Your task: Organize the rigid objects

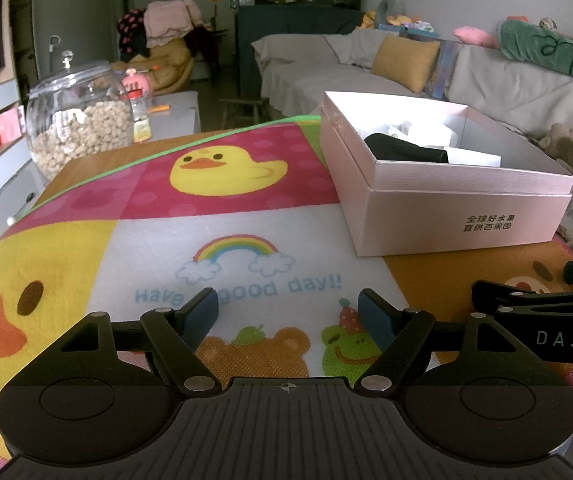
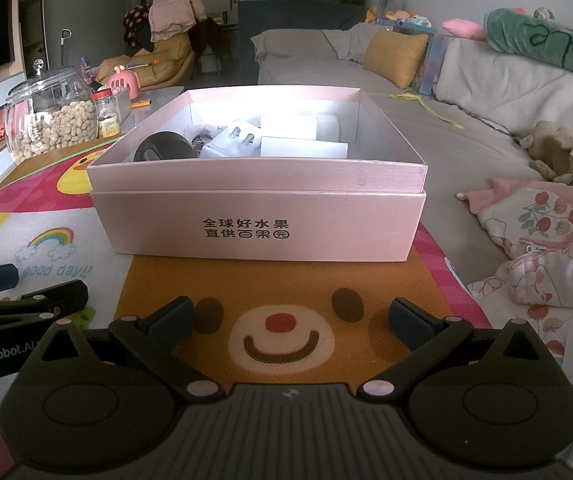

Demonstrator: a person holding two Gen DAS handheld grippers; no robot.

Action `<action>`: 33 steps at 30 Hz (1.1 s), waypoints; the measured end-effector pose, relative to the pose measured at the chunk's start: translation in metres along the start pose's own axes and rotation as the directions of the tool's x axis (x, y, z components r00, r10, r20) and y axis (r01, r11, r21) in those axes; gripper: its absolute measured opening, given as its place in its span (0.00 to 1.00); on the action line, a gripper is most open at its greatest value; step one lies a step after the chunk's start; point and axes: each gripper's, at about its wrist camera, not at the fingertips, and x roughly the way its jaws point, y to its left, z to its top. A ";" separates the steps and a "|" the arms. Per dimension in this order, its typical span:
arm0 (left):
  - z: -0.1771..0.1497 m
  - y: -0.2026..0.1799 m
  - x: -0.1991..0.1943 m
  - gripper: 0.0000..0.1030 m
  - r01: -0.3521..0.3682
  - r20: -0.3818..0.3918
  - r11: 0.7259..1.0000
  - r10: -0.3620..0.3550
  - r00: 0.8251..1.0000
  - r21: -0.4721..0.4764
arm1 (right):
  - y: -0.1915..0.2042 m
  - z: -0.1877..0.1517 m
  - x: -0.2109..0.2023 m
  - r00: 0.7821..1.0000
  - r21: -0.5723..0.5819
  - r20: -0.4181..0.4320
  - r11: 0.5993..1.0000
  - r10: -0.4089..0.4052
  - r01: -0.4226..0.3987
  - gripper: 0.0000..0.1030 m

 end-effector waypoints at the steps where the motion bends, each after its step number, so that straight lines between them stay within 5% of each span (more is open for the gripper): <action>1: 0.000 0.000 0.000 0.79 0.000 0.000 1.000 0.000 1.000 0.000 | 0.000 0.000 0.000 1.000 0.000 0.000 1.000 0.000 0.000 1.00; 33: 0.000 0.000 0.000 0.80 -0.002 0.000 1.000 0.002 1.000 0.002 | 0.000 0.000 0.000 1.000 0.000 0.000 1.000 0.000 0.000 1.00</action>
